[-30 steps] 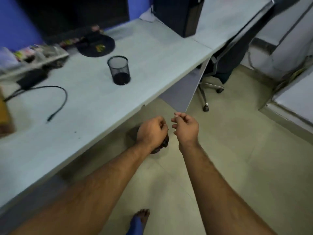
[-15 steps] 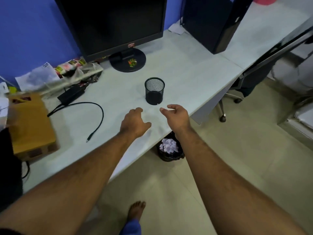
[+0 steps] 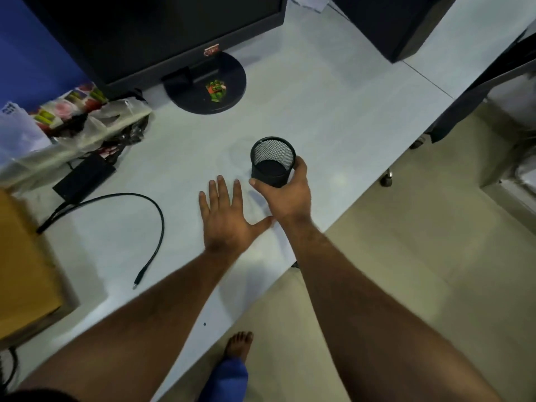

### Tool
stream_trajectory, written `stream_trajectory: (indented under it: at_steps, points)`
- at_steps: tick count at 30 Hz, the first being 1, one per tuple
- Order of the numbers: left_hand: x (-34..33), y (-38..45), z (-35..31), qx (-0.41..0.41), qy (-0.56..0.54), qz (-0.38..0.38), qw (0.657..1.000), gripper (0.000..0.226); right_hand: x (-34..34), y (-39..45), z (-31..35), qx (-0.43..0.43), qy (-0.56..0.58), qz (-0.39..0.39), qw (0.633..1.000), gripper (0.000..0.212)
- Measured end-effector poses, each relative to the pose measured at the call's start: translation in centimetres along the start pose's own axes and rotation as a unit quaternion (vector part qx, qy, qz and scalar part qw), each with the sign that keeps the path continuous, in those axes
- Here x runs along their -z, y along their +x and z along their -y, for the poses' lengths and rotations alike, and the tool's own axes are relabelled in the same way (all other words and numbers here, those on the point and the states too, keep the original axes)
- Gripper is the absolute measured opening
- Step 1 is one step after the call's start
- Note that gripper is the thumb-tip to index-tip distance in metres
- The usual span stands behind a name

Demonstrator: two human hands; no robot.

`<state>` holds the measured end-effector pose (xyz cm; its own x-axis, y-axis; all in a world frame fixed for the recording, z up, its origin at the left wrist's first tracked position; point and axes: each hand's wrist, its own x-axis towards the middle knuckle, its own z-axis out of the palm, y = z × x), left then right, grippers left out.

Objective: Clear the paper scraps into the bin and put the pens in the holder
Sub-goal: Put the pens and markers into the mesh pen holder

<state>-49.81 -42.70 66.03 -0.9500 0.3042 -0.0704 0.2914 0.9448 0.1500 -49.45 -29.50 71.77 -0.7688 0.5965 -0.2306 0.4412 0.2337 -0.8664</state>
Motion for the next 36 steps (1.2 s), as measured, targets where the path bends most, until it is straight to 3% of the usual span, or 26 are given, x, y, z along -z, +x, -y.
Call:
stream_trajectory:
  at_steps: [7, 12, 17, 20, 25, 29, 36]
  points:
    - [0.5, -0.1, 0.2, 0.010, -0.004, 0.027, 1.000, 0.118, -0.6, -0.3, 0.8, -0.004, 0.042, -0.027, 0.999, 0.085]
    - [1.1, -0.7, -0.5, 0.003, -0.027, 0.016, 1.000, 0.115, 3.2, -4.7, -0.8, -0.006, 0.089, -0.054, 0.995, 0.080]
    - [2.0, -5.2, -6.0, -0.145, -0.050, -0.019, 0.988, 0.056, 10.4, -10.7, -5.2, -0.012, 0.132, -0.112, 0.985, 0.077]
    - [2.8, -10.9, -12.8, -0.218, -0.123, 0.018, 0.968, 0.023, 16.5, -14.9, -10.2, -0.026, 0.151, -0.179, 0.972, 0.074]
    - [-1.3, -21.5, -25.2, -0.281, -0.150, 0.088, 0.944, 0.020, 27.5, -22.3, -21.2, -0.068, 0.121, -0.278, 0.951, 0.082]
    - [-7.7, -29.0, -34.1, -0.265, -0.177, 0.197, 0.927, 0.021, 34.4, -27.1, -31.2, -0.135, 0.110, -0.330, 0.928, 0.087]
    - [-24.2, -36.5, -41.5, -0.247, -0.168, 0.363, 0.883, 0.018, 37.8, -31.4, -49.9, -0.255, 0.151, -0.400, 0.867, 0.088]
